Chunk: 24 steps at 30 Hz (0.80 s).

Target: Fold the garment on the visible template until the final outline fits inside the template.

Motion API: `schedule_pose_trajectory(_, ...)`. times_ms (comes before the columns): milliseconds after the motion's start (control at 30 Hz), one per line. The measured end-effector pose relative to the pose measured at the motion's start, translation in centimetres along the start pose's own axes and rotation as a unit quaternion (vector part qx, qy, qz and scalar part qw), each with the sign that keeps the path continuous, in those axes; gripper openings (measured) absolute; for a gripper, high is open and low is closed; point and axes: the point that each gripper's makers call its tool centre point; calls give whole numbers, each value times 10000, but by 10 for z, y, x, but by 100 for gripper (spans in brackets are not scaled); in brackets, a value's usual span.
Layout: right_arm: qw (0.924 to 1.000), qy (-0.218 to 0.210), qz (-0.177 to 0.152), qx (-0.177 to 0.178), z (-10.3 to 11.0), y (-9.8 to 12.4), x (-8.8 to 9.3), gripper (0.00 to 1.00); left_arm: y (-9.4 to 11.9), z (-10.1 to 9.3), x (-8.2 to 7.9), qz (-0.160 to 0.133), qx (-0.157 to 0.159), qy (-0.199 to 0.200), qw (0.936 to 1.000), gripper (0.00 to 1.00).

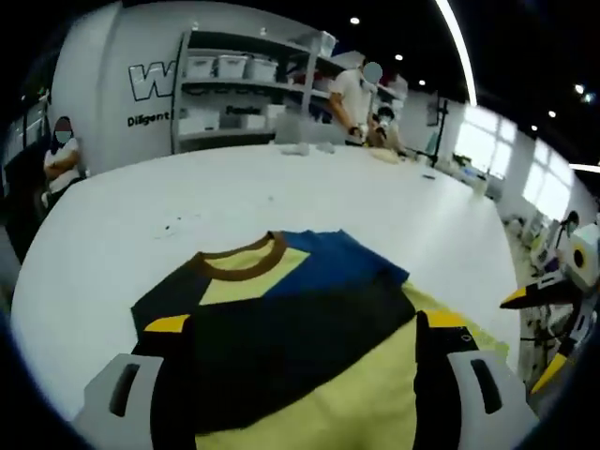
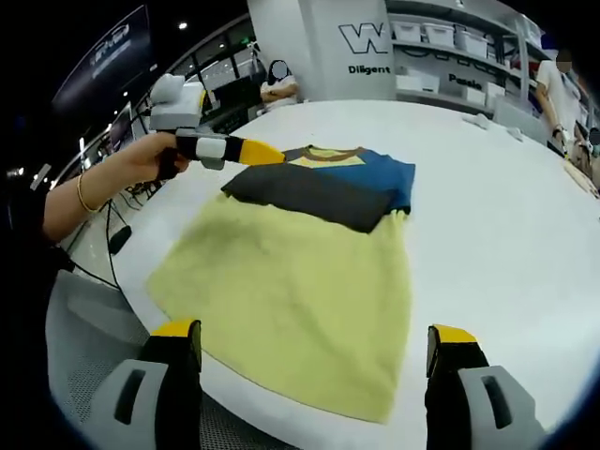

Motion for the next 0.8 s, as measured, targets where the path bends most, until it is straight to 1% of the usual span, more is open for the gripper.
schedule_pose_trajectory(167,10000,17,10,-19,2,-2,0,98,8,22,14,76,-208,186,9996,88)
schedule_pose_trajectory(300,10000,53,31,14,1,-1,0,98,14,45,22,39,-492,371,9981,77)
schedule_pose_trajectory(400,10000,32,17,15,1,0,1,98,18,61,35,153,-625,471,9968,74)
schedule_pose_trajectory(433,10000,29,14,16,1,0,1,98,19,62,36,167,-632,477,9967,72)
schedule_pose_trajectory(500,10000,13,7,18,1,1,2,97,22,69,44,230,-695,510,9960,68)
schedule_pose_trajectory(633,10000,-13,-9,28,1,0,2,97,25,75,56,319,-735,597,9950,57)
schedule_pose_trajectory(800,10000,-43,-31,22,2,0,3,97,25,82,65,299,-840,738,9933,48)
Point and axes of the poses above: the point that each gripper's makers call its tool centre point, and the gripper's own axes: y roughly backward along the fingers, z roughly to its left, x roughly out of its underside, and after that the axes turned 10 degrees about -x, right-handed
